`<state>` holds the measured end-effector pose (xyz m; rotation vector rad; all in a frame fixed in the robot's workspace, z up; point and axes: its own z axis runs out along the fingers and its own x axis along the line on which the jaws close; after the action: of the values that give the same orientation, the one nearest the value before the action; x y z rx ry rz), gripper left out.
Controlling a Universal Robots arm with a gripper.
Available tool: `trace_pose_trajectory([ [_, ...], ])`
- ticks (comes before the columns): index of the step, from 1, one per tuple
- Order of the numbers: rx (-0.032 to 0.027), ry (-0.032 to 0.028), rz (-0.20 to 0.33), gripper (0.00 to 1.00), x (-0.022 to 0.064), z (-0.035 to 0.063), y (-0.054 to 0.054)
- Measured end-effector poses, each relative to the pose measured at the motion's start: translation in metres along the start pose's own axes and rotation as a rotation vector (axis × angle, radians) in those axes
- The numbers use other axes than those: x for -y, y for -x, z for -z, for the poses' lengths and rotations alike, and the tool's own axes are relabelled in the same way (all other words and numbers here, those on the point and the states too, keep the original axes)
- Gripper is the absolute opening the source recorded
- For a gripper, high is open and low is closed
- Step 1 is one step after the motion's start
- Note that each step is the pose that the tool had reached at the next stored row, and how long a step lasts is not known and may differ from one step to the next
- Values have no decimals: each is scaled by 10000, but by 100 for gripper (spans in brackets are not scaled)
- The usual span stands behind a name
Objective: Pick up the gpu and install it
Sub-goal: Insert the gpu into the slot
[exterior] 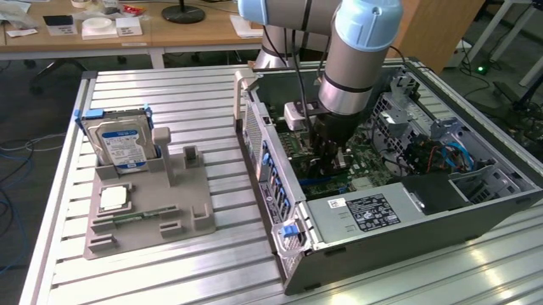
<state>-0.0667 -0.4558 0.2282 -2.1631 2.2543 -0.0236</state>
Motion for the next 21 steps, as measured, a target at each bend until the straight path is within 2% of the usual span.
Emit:
trace_pose_trajectory([
  [21,-2,1,1,28,-1,-60,-1],
])
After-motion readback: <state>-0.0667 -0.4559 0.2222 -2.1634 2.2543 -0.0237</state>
